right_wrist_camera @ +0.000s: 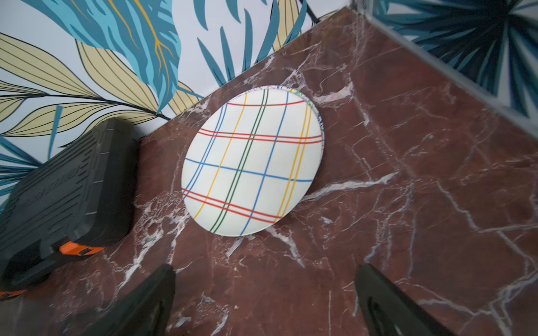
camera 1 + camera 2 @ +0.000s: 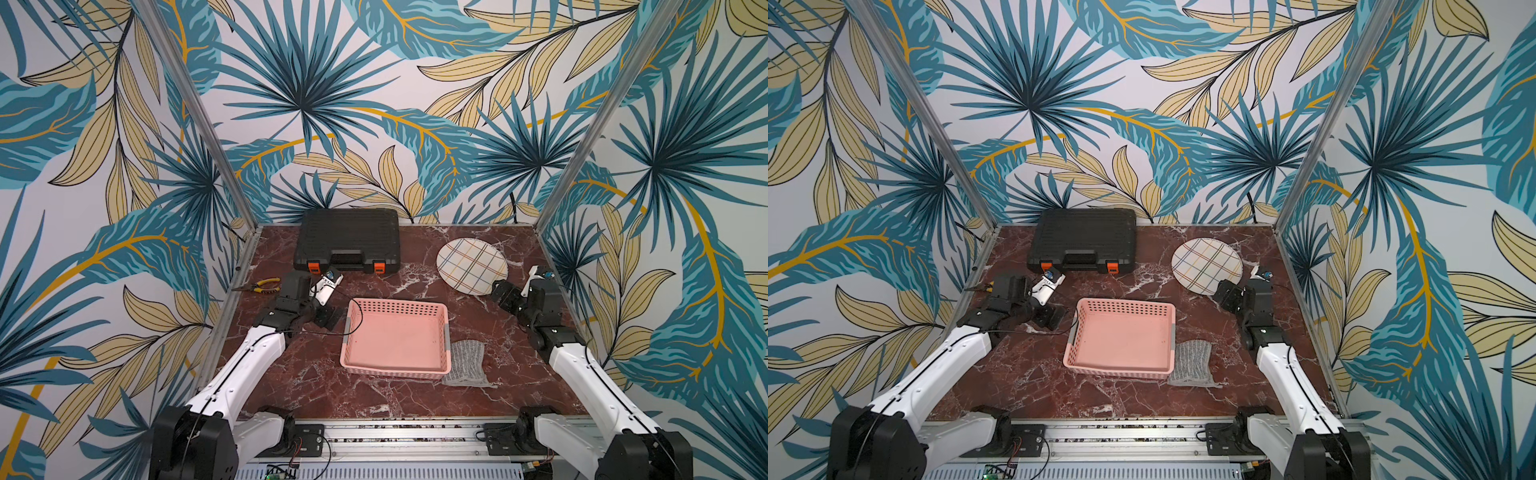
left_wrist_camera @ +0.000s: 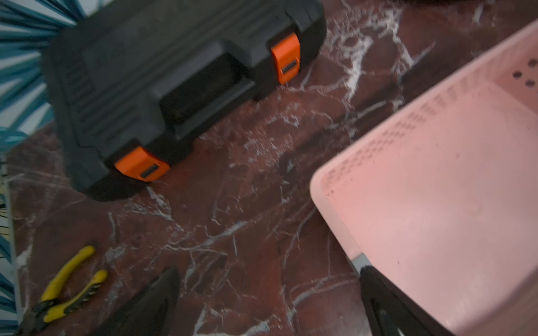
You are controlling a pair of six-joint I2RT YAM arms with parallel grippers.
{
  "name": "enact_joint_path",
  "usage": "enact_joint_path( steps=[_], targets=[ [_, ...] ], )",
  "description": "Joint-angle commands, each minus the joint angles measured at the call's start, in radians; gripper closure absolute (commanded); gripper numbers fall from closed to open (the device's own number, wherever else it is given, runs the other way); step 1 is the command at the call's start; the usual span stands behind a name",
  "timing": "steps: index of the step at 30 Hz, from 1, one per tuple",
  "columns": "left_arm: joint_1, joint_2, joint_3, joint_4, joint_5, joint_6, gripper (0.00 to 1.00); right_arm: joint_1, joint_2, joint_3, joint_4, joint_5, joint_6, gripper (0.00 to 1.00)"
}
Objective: Wipe the wet plate dry
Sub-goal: Reset both arms
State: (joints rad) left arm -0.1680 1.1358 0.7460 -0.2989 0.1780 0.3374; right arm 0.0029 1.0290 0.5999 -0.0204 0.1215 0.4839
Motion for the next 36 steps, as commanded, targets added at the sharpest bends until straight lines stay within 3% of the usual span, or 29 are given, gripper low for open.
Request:
enact_joint_path(
  steps=[1,8,11,15,18,25,26,36],
  targets=[
    [0.052,0.039,-0.080,0.303,-0.007,-0.110,0.00,0.010,0.000,-0.046,0.127,0.121,-0.119,0.00],
    [0.083,0.173,-0.291,0.843,-0.049,-0.141,0.00,0.017,0.011,-0.131,0.318,0.189,-0.235,0.00],
    [0.090,0.275,-0.366,1.077,-0.036,-0.155,0.00,0.017,0.029,-0.177,0.427,0.164,-0.303,0.01],
    [0.120,0.417,-0.377,1.249,-0.167,-0.249,0.00,0.017,0.108,-0.227,0.598,0.179,-0.357,0.01],
    [0.120,0.376,-0.344,1.115,-0.166,-0.248,0.00,0.018,0.217,-0.232,0.712,0.165,-0.377,0.00],
    [0.119,0.379,-0.344,1.127,-0.180,-0.251,0.00,0.019,0.504,-0.245,1.023,0.125,-0.428,0.00],
    [0.119,0.379,-0.345,1.127,-0.182,-0.250,0.00,0.021,0.489,-0.227,0.943,0.115,-0.423,0.00],
    [0.117,0.378,-0.344,1.125,-0.185,-0.251,0.00,0.021,0.483,-0.226,0.944,0.112,-0.429,0.00]
  ],
)
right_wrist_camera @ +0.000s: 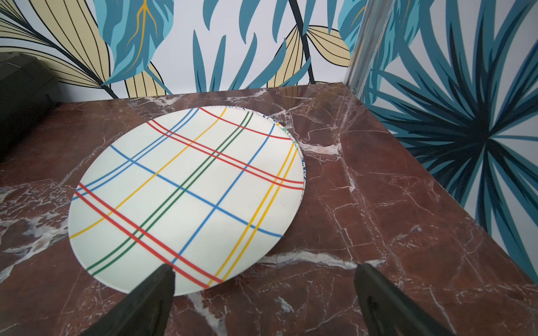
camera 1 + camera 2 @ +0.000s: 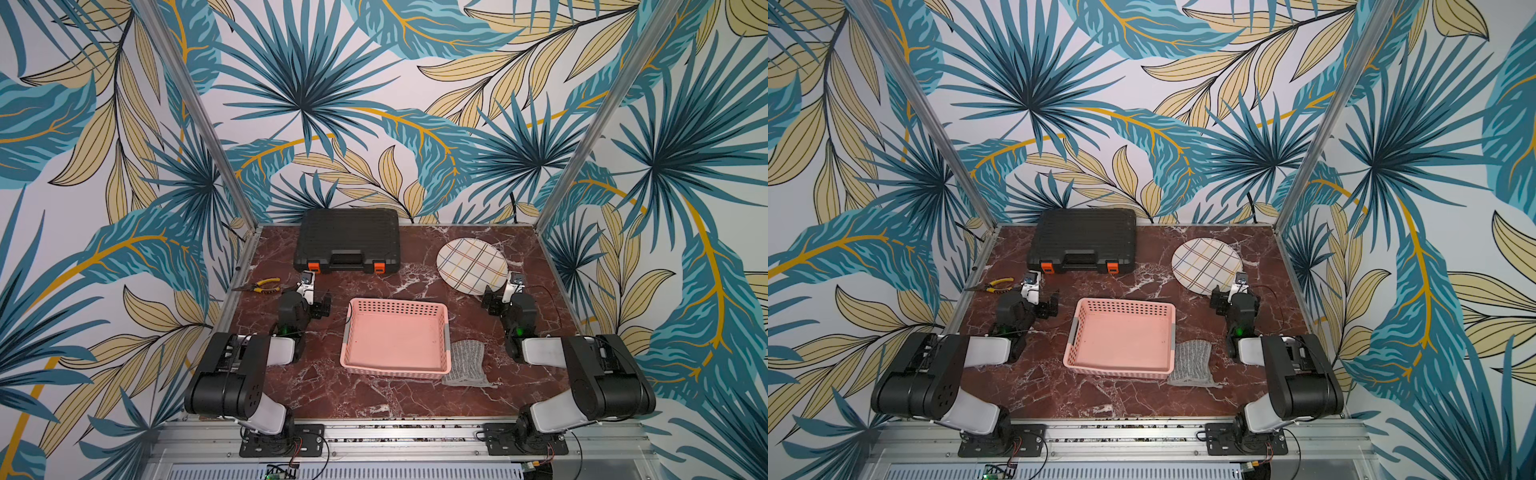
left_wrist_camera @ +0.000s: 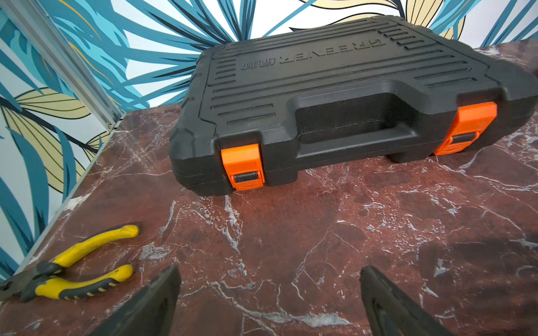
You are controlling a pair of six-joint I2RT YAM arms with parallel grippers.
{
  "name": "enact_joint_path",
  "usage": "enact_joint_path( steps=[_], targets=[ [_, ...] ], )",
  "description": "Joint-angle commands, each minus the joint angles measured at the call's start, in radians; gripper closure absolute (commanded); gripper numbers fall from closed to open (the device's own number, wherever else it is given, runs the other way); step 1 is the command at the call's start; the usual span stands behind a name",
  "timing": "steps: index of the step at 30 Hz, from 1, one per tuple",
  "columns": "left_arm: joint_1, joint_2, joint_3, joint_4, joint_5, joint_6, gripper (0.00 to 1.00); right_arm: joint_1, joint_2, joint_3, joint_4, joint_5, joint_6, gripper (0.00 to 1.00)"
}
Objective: Wipe the wet plate dry
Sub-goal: Reset both arms
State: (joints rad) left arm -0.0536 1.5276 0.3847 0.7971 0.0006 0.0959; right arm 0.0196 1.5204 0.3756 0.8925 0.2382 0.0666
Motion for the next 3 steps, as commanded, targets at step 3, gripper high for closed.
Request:
enact_joint_path(
  steps=[3],
  targets=[
    [0.002,-0.013,0.017,0.029,-0.007,-0.009,0.00,0.003,-0.009,-0.001,0.029,-0.004,-0.011,0.00]
  ],
)
